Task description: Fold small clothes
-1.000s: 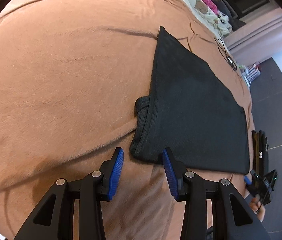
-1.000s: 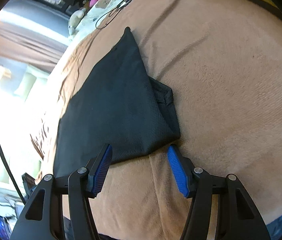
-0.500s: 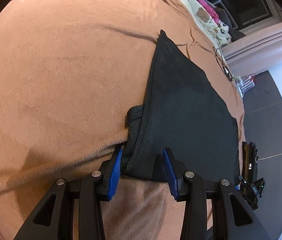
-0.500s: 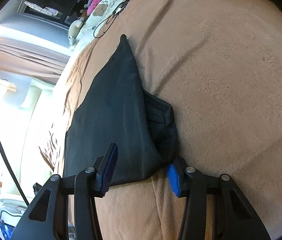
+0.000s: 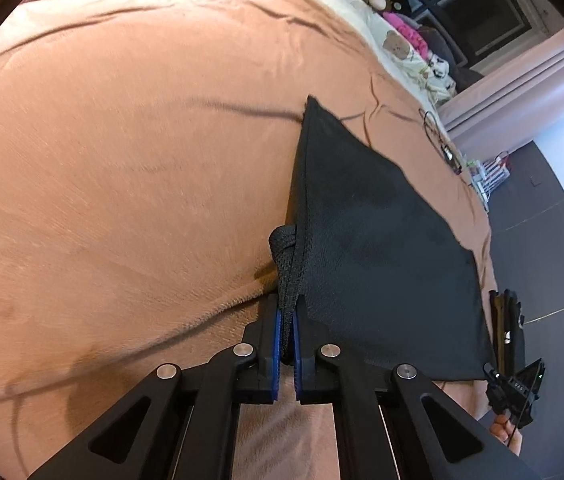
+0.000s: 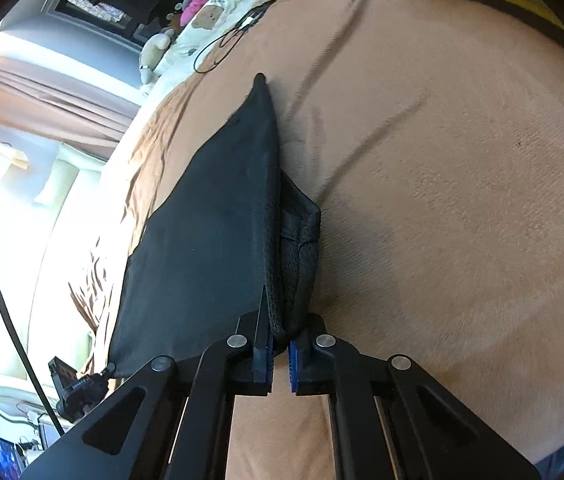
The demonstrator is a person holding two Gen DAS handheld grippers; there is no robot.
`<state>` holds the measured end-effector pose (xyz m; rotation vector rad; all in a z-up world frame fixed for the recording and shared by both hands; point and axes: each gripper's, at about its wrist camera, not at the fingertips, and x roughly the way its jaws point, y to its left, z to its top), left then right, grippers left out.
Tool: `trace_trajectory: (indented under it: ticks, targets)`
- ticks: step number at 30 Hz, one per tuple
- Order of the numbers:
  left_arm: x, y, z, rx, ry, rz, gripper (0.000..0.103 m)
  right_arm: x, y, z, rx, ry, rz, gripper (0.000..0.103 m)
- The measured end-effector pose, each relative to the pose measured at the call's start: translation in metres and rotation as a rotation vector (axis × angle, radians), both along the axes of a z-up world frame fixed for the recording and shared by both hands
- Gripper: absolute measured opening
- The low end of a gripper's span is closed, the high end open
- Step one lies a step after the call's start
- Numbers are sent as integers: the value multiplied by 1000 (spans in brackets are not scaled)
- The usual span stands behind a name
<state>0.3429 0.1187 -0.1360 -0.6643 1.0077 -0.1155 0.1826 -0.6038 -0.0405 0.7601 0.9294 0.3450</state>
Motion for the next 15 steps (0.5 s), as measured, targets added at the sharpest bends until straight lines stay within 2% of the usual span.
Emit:
trace_trajectory:
  ticks: [6, 15]
  targets:
    - [-18, 10, 15, 9, -23, 4, 4, -9, 8, 5, -18, 0, 38, 2]
    - [-50, 21, 16, 2, -27, 15, 4, -19, 17, 7, -64, 4, 84, 2]
